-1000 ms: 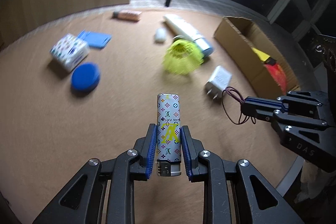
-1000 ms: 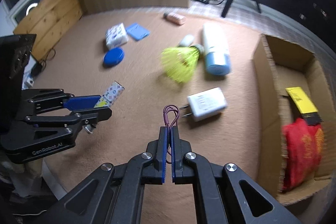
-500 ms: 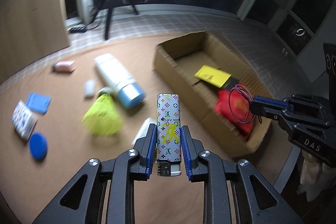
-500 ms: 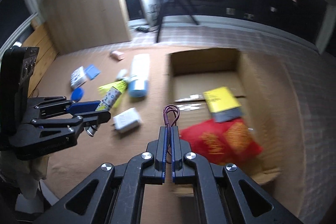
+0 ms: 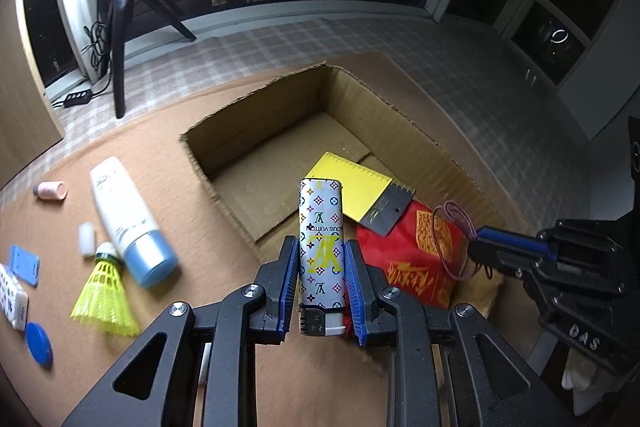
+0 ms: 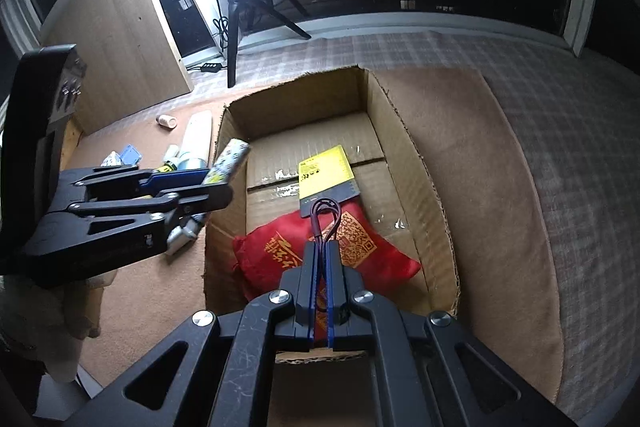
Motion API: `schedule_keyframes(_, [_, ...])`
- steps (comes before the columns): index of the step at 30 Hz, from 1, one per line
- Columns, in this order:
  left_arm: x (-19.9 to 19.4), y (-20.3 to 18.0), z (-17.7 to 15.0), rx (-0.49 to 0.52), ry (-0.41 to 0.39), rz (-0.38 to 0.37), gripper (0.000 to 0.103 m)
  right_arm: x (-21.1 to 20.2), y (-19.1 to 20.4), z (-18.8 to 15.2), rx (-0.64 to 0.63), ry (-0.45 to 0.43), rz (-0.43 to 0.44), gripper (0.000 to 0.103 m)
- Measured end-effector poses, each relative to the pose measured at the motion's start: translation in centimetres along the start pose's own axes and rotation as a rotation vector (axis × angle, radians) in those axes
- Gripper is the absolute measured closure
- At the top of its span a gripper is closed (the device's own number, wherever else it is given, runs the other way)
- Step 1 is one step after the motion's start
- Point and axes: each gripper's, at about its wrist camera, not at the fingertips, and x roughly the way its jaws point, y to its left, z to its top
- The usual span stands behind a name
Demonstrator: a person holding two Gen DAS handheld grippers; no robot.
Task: Organize objects
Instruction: 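Carry the lighter in the left tool while the right tool carries the band, release both into box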
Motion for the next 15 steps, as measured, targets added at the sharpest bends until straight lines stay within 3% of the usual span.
schedule_keyframes(15, [3.1, -0.8, 0.5, 0.022, 0.055, 0.035, 0.079, 0.3, -0.3, 0.0, -0.014, 0.004, -0.017, 0.099])
